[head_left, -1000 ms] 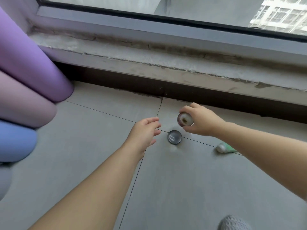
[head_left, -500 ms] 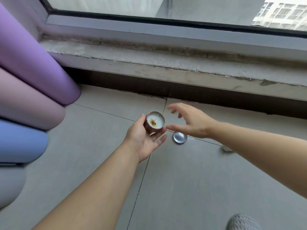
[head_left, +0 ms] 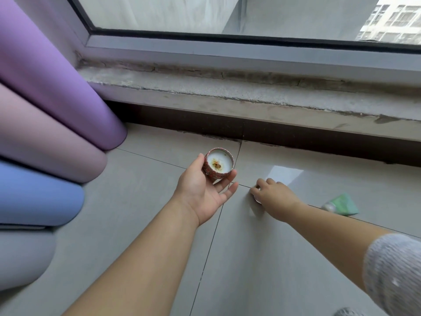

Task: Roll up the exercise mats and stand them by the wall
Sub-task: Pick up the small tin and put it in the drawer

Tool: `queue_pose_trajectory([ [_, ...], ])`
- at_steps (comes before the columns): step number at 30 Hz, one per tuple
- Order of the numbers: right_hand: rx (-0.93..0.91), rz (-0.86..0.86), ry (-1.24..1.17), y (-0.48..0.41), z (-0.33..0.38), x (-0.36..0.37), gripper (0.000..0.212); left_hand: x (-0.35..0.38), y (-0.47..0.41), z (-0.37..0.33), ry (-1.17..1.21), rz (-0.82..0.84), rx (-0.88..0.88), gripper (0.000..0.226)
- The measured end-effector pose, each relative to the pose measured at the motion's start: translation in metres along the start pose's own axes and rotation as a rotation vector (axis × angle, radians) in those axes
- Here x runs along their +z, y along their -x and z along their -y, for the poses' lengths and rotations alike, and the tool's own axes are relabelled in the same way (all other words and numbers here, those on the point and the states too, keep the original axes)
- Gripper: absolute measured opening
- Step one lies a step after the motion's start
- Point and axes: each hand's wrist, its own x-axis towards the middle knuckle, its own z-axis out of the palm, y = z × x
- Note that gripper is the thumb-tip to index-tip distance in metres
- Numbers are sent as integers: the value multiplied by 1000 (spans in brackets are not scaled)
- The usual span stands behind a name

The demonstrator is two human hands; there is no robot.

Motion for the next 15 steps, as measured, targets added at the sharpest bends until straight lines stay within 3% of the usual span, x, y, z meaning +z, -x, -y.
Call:
queue_pose_trajectory([
  [2, 21, -69, -128, 0, -5, -6, 34, 2, 5, -5, 7, 21, 13, 46],
  [5, 151, -264, -617, 8, -10, -47, 42, 6, 17, -12, 16, 21, 45, 48],
  [9, 282, -587, -1192, 34, -13, -152, 38, 18, 53, -21, 74, 34, 168, 39],
  [13, 264, -772, -1408, 82, 1, -257, 35, 32, 95, -35, 186, 167, 233, 42],
  [15, 227, -787, -1492, 107, 19, -286, 30, 32, 116, -36, 209, 226, 222, 43],
])
